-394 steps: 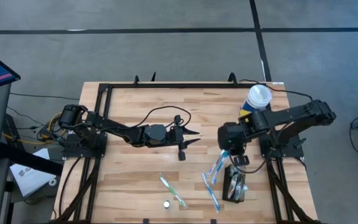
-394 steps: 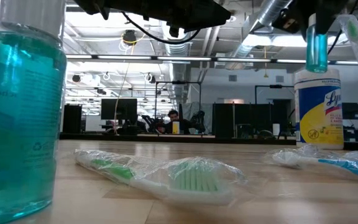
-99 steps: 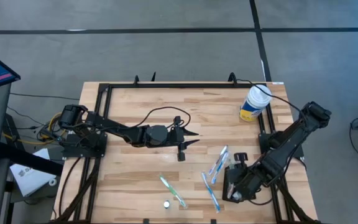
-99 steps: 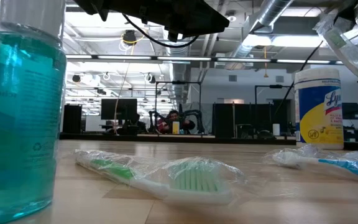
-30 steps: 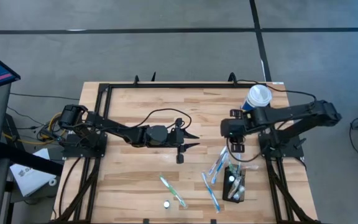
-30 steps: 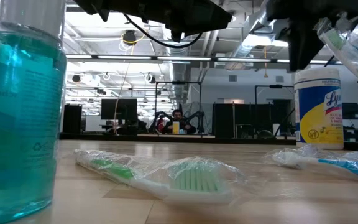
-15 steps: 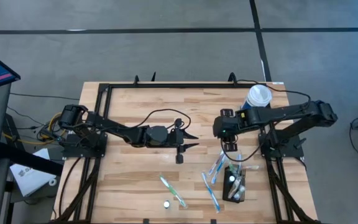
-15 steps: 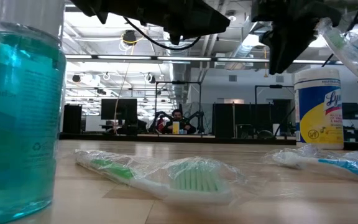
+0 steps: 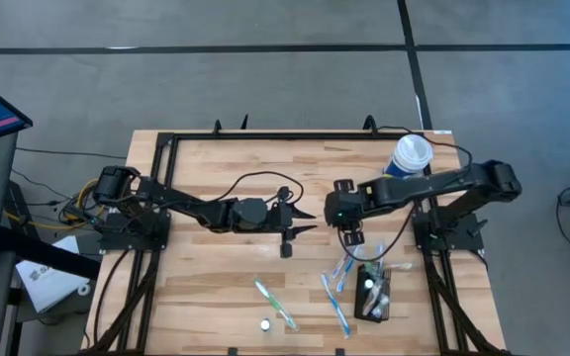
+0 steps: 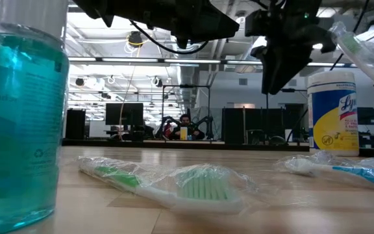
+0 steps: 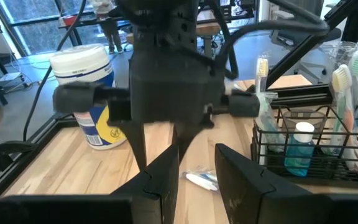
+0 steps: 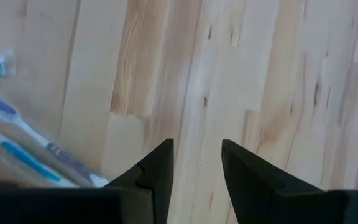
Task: Pick & Place toothbrushing station
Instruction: Put the purple toothbrush into the black wire organizer
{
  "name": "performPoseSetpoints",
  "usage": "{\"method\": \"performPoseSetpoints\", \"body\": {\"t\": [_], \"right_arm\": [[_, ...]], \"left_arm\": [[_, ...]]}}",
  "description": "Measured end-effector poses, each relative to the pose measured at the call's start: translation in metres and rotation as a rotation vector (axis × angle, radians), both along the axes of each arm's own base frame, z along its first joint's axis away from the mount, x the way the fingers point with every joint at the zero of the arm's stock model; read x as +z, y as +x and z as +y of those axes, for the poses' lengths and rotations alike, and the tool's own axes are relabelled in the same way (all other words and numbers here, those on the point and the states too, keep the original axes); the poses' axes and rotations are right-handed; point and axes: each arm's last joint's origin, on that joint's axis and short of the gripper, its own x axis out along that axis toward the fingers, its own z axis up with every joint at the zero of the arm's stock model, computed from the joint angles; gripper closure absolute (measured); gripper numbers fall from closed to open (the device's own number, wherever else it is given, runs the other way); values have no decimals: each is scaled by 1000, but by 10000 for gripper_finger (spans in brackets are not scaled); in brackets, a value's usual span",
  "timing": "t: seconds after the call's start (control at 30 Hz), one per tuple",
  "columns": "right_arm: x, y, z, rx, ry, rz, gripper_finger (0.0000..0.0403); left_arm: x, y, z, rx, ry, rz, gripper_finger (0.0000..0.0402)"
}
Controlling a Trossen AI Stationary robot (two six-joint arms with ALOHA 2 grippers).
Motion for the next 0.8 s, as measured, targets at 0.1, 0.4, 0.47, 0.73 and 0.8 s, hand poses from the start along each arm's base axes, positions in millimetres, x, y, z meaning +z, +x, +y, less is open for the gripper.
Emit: {"method": "performPoseSetpoints", "body": {"t": [0.1, 0.4, 0.47, 0.73, 0.8], "right_arm": [[-5, 5, -2, -5, 0, -2, 278], [-28, 17, 3, 24, 40, 72, 279], [-31, 18, 6, 42, 61, 86, 281], [-31, 16, 26, 97, 70, 84, 318], [-31, 16, 30, 106, 71, 83, 327]], "left_arm": [[0, 0, 0, 0, 0, 0, 303], [0, 0, 0, 0, 0, 0, 303], [0, 0, 0, 0, 0, 0, 303], [0, 0, 0, 0, 0, 0, 303], [0, 0, 0, 0, 0, 0, 303]]}}
